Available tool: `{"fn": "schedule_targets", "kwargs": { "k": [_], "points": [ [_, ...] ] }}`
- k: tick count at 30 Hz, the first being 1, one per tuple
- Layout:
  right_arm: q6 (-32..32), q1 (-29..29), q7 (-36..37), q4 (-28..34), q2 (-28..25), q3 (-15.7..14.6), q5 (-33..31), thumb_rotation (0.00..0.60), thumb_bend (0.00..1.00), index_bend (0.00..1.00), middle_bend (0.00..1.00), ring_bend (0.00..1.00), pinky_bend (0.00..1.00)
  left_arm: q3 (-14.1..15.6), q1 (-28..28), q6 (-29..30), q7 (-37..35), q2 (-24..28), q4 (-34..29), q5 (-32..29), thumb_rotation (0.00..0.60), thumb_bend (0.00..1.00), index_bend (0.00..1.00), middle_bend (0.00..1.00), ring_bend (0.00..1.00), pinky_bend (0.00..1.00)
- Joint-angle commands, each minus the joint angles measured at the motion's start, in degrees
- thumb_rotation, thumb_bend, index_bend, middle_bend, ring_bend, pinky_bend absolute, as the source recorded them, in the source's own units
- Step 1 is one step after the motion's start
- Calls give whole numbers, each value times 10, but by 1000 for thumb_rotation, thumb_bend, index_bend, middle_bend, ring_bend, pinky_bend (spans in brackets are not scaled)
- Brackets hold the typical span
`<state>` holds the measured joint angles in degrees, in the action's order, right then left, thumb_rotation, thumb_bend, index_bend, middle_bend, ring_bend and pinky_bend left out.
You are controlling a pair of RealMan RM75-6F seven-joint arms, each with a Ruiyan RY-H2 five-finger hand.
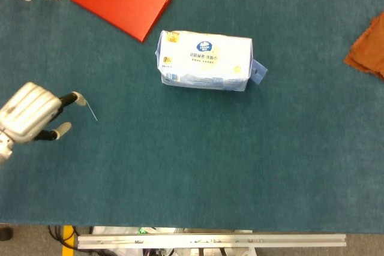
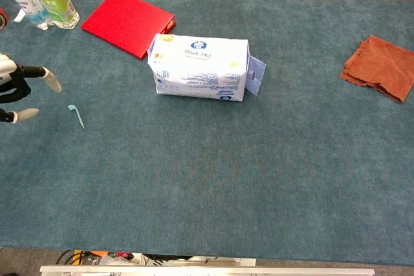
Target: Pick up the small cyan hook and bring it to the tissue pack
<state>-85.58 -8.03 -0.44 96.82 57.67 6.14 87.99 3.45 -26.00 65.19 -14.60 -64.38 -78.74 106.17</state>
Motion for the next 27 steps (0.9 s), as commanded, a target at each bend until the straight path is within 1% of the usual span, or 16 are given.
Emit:
{"fn": "schedule_targets", "kwargs": {
  "k": [1, 5, 9, 15, 19, 27],
  "points": [
    [1, 0, -2, 0, 1, 0, -3, 600, 437, 208, 332, 261, 324, 7, -29, -20, -2, -21, 31, 17, 600, 320, 350, 941, 982, 993],
    [4, 1, -3, -1, 4, -1, -6, 600, 438, 208, 332, 261, 324, 16, -58, -31, -10, -44, 70, 34, 600, 319, 363, 966, 997, 993],
    [6, 2, -5, -3, 6, -3, -9, 600, 437, 208, 332, 261, 324, 24, -79, -35, -2, -64, 103, 47, 600, 320, 364, 985, 1000, 993],
    [8, 3, -10, -2, 7, -3, -14, 600, 437, 208, 332, 261, 324, 34, -102, -47, -11, -91, 141, 45, 600, 320, 374, 994, 1000, 993],
    [9, 2, -12, -1, 8, -3, -15, 600, 437, 208, 332, 261, 324, 41, -113, -55, -3, -107, 161, 43, 600, 321, 381, 994, 1000, 993],
    [11, 3, -10, -4, 10, -4, -18, 600, 437, 208, 332, 261, 324, 54, -123, -63, 13, -128, 183, 32, 600, 321, 399, 994, 1000, 993]
  ]
}}
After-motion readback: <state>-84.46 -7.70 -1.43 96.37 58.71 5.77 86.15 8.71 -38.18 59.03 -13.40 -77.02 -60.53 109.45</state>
